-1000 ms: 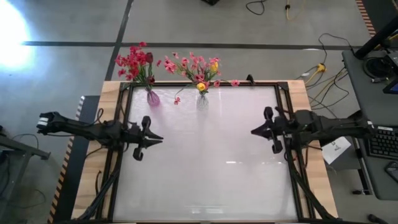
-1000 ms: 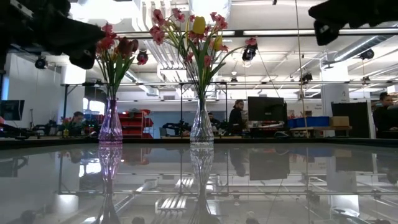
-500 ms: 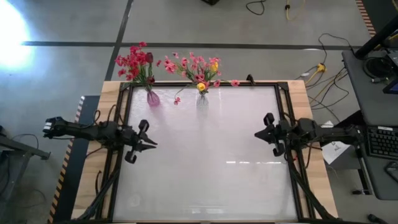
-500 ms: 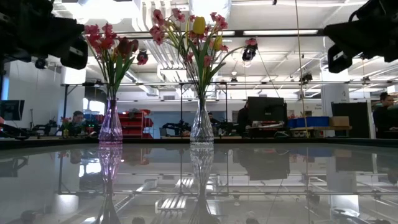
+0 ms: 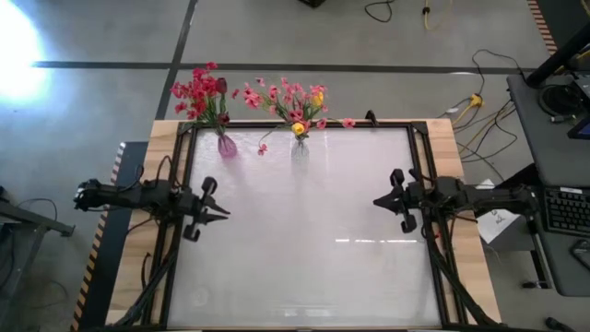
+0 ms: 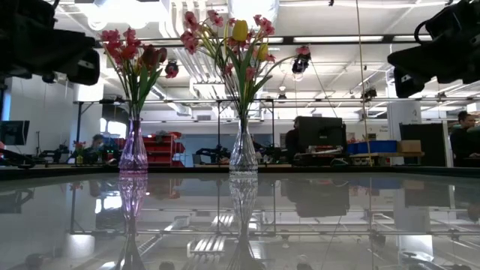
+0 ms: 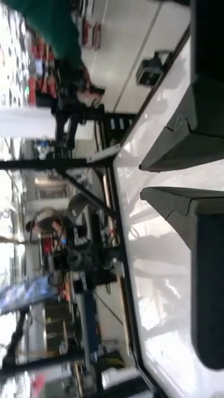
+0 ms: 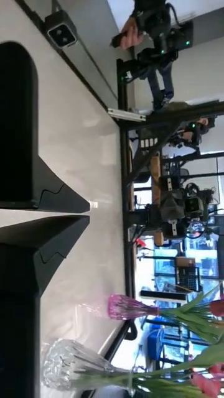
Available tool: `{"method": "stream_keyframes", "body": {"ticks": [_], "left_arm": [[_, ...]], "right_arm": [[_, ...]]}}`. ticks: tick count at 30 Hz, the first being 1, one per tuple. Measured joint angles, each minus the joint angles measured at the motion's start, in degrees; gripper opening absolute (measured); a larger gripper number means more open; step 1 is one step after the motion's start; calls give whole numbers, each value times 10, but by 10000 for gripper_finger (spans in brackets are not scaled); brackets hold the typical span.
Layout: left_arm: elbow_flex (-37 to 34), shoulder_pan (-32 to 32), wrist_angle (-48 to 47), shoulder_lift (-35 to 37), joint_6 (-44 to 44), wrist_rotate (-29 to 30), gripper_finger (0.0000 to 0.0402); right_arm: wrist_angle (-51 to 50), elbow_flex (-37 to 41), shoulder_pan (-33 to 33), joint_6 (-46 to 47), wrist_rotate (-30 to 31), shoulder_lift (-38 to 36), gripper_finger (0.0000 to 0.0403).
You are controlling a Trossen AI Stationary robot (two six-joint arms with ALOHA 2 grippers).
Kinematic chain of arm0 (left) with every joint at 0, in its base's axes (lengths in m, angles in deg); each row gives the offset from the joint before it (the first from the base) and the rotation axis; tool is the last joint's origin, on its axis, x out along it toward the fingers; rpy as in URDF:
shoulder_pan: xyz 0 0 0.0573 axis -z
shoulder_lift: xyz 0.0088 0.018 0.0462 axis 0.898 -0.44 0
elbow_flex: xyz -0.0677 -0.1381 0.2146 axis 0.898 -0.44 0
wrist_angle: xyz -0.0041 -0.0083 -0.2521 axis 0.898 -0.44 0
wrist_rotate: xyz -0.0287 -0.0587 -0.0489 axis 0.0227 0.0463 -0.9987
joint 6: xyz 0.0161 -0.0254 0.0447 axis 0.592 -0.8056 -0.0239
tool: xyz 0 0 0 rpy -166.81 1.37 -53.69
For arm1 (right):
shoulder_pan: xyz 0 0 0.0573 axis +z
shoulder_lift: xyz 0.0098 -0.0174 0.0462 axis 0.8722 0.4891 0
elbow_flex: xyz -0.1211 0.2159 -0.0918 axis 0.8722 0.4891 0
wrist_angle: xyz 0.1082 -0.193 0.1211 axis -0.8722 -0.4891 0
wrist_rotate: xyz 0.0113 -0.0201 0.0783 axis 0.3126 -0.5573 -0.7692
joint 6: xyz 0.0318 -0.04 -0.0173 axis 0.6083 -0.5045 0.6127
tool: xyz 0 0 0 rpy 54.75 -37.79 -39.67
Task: Sort flowers into vase by color
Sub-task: Return to Home Position
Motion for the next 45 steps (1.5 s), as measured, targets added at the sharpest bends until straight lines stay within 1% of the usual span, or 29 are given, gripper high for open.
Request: {"method": "stream_keyframes", "body": {"ticks": [2, 10, 14, 45], "left_arm": [[0, 0, -3, 0, 4, -13, 36], [1, 0, -6, -2, 9, -2, 36], [2, 0, -11, -8, -28, -4, 36], [4, 0, -11, -45, -37, -4, 36]], "right_arm": [[-3, 0, 0, -8, 13, 5, 13], [-5, 0, 0, -4, 16, 37, 13], [-5, 0, 0, -3, 16, 44, 13], [-1, 1, 0, -2, 15, 45, 13]]}}
